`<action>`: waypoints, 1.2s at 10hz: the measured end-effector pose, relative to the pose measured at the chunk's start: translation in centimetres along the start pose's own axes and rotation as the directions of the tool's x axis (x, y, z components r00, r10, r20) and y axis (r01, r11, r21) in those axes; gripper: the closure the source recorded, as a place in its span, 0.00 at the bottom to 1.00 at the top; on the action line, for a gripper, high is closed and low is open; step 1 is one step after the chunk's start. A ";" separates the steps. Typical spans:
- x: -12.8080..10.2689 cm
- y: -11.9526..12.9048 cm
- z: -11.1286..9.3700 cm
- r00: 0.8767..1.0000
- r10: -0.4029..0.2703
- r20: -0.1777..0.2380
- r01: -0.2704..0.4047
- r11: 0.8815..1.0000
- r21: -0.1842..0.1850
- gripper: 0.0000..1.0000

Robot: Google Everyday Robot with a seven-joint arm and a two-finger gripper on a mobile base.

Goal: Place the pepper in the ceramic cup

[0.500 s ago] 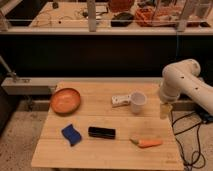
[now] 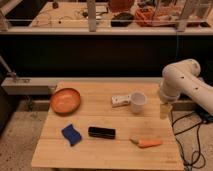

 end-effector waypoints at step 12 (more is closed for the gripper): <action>-1.3 2.3 2.6 0.996 -0.093 0.003 0.093 0.995 -0.035 0.20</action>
